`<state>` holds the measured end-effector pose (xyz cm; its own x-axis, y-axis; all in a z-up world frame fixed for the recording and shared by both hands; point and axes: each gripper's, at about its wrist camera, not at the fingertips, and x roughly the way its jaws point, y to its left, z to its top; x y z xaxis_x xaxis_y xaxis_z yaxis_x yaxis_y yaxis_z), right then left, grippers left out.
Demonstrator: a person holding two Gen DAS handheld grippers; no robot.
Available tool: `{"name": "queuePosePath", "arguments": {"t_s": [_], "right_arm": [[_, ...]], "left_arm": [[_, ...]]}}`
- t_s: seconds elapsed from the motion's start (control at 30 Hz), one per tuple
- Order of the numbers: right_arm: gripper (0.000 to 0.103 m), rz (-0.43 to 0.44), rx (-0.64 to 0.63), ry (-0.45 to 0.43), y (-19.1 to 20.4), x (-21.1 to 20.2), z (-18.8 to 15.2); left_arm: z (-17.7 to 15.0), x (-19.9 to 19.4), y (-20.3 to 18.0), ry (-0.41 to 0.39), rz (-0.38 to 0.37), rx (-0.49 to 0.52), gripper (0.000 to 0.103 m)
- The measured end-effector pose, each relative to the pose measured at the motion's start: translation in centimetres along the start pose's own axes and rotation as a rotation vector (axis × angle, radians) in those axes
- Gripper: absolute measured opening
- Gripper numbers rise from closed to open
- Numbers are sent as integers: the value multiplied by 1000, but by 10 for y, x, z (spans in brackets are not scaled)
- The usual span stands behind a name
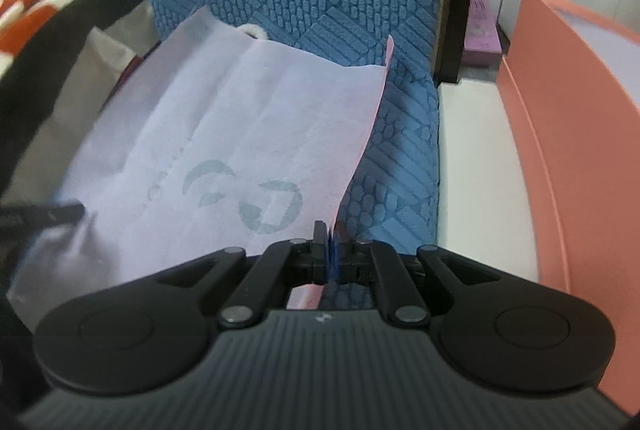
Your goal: Fold shopping bag
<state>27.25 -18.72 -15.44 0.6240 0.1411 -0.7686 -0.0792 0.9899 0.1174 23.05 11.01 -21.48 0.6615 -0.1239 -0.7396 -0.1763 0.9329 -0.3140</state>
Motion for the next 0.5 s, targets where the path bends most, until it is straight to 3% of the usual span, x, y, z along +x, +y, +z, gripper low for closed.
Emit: {"name": "queuePosePath", "arguments": {"t_s": [0.33,0.5], "right_arm": [[9,105,171,-47,-13,-11,3],[10,165,173,-90,-11,-16,6]], "left_arm": [[3,4,4,4,-12,-14,12],[4,5,3,2,-15,-8,12]]}}
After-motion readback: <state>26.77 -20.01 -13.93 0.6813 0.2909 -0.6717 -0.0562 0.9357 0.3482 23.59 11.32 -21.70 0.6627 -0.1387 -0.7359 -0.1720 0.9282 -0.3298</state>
